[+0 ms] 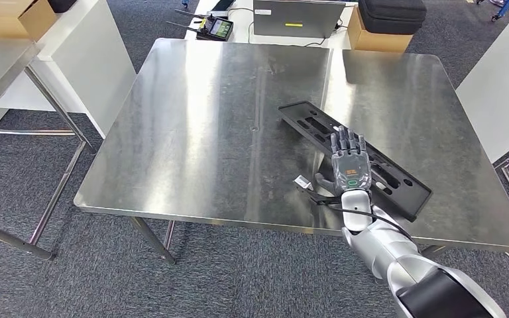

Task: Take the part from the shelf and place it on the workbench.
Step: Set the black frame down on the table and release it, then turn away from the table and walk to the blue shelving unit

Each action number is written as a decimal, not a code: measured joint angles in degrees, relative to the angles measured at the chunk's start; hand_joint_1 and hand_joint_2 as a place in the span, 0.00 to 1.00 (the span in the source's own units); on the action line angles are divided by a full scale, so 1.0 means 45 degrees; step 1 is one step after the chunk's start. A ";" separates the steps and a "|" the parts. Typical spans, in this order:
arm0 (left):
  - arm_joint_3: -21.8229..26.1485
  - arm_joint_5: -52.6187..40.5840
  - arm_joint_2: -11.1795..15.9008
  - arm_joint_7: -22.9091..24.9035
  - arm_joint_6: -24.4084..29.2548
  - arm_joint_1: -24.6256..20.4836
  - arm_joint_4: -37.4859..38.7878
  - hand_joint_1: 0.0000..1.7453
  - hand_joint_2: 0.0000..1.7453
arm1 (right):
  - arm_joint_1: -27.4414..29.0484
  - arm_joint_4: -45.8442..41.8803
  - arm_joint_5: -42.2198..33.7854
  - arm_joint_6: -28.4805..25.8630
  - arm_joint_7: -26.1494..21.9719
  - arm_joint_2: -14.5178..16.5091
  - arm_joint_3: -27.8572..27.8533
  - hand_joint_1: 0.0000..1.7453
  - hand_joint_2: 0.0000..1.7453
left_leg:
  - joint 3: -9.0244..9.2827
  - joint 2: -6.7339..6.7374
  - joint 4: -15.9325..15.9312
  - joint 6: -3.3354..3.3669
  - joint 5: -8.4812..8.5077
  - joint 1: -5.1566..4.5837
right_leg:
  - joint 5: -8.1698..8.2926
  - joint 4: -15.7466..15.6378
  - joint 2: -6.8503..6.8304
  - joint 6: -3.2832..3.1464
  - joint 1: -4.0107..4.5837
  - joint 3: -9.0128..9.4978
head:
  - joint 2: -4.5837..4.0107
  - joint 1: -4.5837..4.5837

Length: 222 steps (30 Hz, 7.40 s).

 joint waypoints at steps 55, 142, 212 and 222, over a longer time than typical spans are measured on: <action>0.2668 0.2485 -0.0330 0.0466 0.2346 -0.0106 0.0004 0.00 0.00 | 1.0892 -1.8892 -1.1417 -0.0446 -1.6203 0.3745 -0.2299 0.00 0.00 | 0.0191 0.0001 0.0031 -0.0121 0.0062 0.0160 | -0.0552 0.0083 -0.0044 0.0030 -0.0035 0.0537 | 0.0001 0.0025; 0.3497 0.3281 -0.1359 0.1437 0.4522 -0.0478 0.0092 0.00 0.00 | 0.7659 0.1940 -0.3130 0.3996 -0.2411 0.4181 -1.1373 0.00 0.00 | 0.0704 0.0341 -0.0275 -0.0019 -0.0428 0.0407 | -0.0691 0.3892 -0.0097 0.0175 -0.0035 -0.1445 | 0.0000 0.0249; 0.0095 -0.0947 -0.0658 0.1973 0.2867 -0.0039 0.0083 0.00 0.00 | 0.8755 0.2164 -0.6124 0.1281 -0.3059 0.3633 -1.5891 0.00 0.00 | -0.0013 0.0272 0.0455 -0.0590 -0.0391 0.0379 | -0.0807 -0.0583 -0.0107 -0.0473 -0.0012 0.1539 | 0.0000 0.0187; -0.0044 -0.1157 -0.0628 0.2369 0.3090 0.0016 0.0083 0.00 0.00 | 0.8825 0.2166 -0.6139 0.1268 -0.2982 0.3675 -1.6047 0.00 0.00 | 0.1650 0.0180 0.0411 -0.0828 -0.1414 0.0607 | -0.0359 -0.0052 -0.0180 -0.0481 0.0021 0.0686 | 0.0000 0.0140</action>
